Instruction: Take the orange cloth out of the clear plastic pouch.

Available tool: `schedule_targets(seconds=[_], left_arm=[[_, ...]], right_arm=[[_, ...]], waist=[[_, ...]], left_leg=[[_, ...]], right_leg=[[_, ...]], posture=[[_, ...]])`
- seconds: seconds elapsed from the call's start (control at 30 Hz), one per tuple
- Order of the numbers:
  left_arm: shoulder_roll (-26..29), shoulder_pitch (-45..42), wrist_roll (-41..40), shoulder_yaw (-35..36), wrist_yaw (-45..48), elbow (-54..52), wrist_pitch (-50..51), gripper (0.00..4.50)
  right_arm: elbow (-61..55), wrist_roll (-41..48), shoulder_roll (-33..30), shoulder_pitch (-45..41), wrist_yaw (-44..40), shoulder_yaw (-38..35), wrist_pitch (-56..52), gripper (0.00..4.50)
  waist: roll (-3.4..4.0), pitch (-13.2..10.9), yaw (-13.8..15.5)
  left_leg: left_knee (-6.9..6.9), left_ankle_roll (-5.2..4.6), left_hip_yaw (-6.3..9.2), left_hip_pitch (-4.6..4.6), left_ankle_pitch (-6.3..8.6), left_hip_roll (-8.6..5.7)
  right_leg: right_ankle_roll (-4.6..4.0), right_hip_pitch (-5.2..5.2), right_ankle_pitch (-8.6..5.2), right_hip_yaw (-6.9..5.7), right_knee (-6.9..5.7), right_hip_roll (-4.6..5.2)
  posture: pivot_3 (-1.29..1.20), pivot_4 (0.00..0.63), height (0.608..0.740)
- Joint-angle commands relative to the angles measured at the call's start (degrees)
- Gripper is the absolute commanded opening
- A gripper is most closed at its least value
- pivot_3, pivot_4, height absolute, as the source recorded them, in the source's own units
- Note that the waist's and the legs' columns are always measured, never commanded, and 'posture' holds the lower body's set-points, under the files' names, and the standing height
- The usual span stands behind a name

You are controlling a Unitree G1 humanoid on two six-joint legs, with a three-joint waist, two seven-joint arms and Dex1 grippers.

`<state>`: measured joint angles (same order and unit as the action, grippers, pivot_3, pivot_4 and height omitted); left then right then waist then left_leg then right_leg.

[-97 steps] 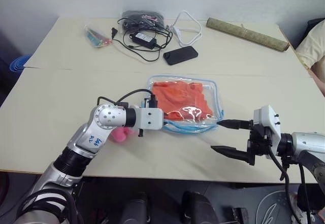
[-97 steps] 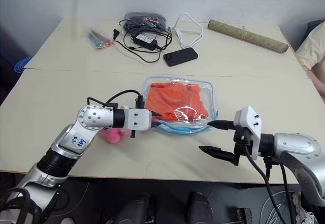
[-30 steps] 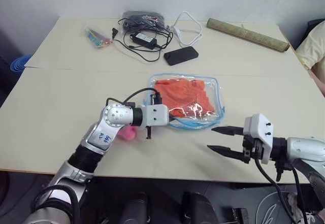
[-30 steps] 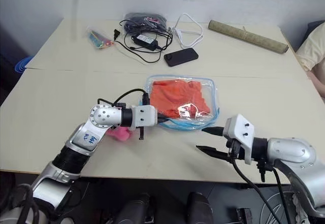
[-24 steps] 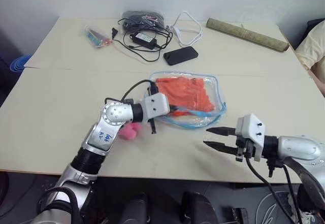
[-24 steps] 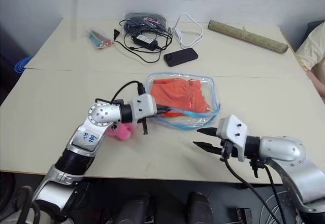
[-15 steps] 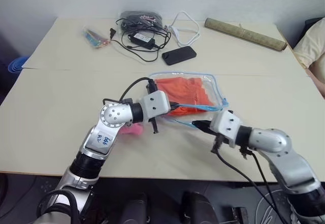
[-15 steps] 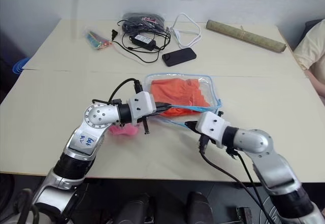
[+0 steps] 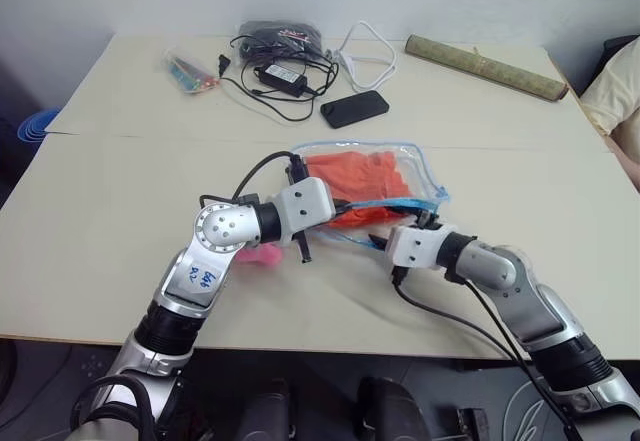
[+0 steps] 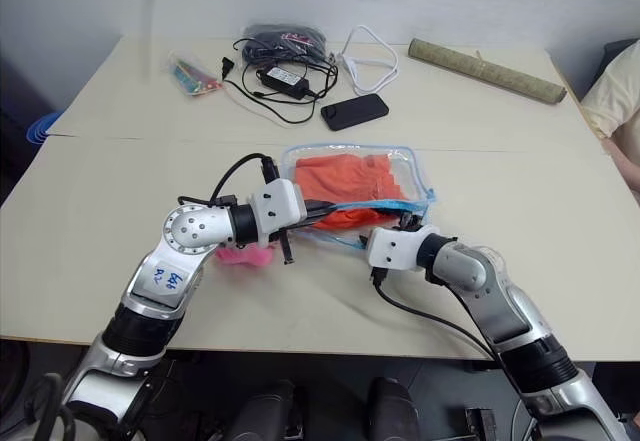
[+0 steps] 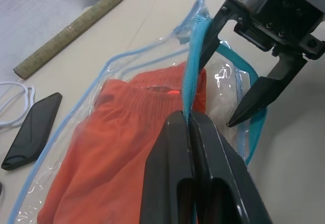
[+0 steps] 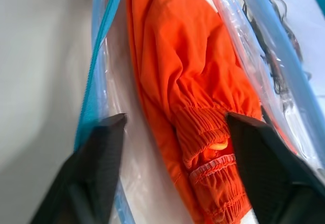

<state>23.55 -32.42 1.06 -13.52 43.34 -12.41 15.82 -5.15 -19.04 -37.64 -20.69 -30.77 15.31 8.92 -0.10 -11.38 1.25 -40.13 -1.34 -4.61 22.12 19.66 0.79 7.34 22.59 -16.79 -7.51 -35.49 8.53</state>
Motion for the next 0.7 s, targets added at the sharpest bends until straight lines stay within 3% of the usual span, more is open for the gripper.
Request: schedule_targets(seconds=[0.03,0.4,0.7], left_arm=[[-0.25,-0.09,-0.89,0.59,-0.67,-2.64,-0.29,0.00],[-1.70,-1.54,-2.76,0.94,-0.86,-2.96,0.13,0.00],[-1.57,-2.09,-2.88,1.35,-1.08,-2.77,0.16,0.00]], right_arm=[[0.62,-4.66,1.30,-1.24,3.69,0.47,2.51,4.49],[10.01,-18.65,2.44,-8.00,4.93,7.69,6.94,4.49],[25.79,-21.77,8.99,-16.97,9.92,11.02,7.98,4.49]], waist=[[0.00,0.00,-0.04],[0.01,0.01,-0.19],[-0.01,0.03,-1.50]], left_leg=[[0.00,0.00,0.00,0.00,0.00,0.00],[0.00,0.01,0.00,-0.03,-0.01,0.03],[0.02,0.08,0.04,-0.08,-0.05,0.07]], right_leg=[[0.00,0.00,0.00,0.00,0.00,0.00],[0.00,-0.02,0.00,0.01,-0.01,0.00],[-0.03,-0.05,-0.01,-0.01,-0.08,-0.01]], posture=[[0.00,0.150,0.740],[0.00,0.150,0.740],[0.00,0.150,0.740]])
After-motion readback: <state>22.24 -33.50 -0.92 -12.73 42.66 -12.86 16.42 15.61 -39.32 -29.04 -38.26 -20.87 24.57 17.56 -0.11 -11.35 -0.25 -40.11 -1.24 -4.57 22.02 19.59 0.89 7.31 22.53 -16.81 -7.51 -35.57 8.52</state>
